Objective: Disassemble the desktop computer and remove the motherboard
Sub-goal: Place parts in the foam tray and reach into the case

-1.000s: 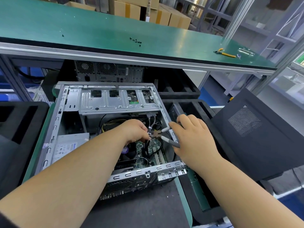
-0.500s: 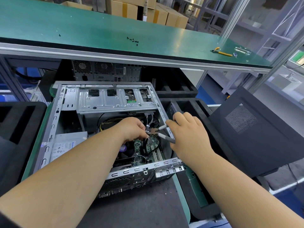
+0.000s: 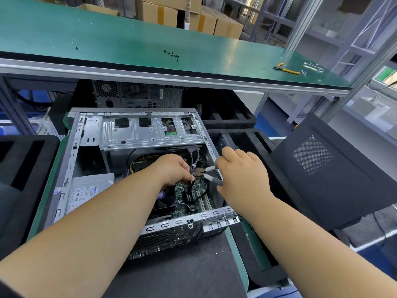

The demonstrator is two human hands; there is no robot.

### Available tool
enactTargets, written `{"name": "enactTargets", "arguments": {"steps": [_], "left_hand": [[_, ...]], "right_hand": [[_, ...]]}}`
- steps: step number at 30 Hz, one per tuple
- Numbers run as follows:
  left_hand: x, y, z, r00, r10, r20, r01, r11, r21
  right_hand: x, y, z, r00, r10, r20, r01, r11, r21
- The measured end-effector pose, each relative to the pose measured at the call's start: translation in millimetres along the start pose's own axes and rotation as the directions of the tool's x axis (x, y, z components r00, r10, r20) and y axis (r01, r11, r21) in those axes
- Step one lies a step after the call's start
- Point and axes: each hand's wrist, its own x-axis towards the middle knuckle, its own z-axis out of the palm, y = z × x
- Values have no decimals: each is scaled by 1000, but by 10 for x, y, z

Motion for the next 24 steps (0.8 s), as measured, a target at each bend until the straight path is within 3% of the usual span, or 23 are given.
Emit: {"name": "enactTargets", "arguments": {"steps": [5,8,10,12,14,16,18,19,21,24], "left_hand": [[10,-17,24,999,-33,31,35,997,-63],[18,-34,46,996,-51,74,60,991,-116],[30,-46,54,994,-59,92,74,982,-172],[39,-51,56,989,-86,120,116,956,-269],[28,-45,53,972,-135,192,200,902,-383],[23,-40,47,950,-171,260,279,840,-466],[29,-37,39,935,-206,288,331,800,-501],[36,-40,39,929,-227,292,352,784,-512],[51,-48,42,917,-260,302,389,753,-531],[76,-52,71,905,-293,309,420,731,-538]], "right_hand": [[23,49,1,1000,7,-26,-9,999,-44],[-6,197,-4,986,86,-141,-97,992,-76],[-34,278,-16,976,180,-124,-183,983,-9],[-41,328,-6,953,303,-20,-295,938,181],[-42,356,-5,908,390,153,-413,775,478],[-51,356,14,854,389,346,-503,443,742],[-67,341,64,821,335,463,-527,131,840],[-74,344,96,814,311,491,-525,30,851],[-89,360,148,811,280,514,-507,-102,856],[-116,386,203,823,258,507,-475,-178,862]]}}
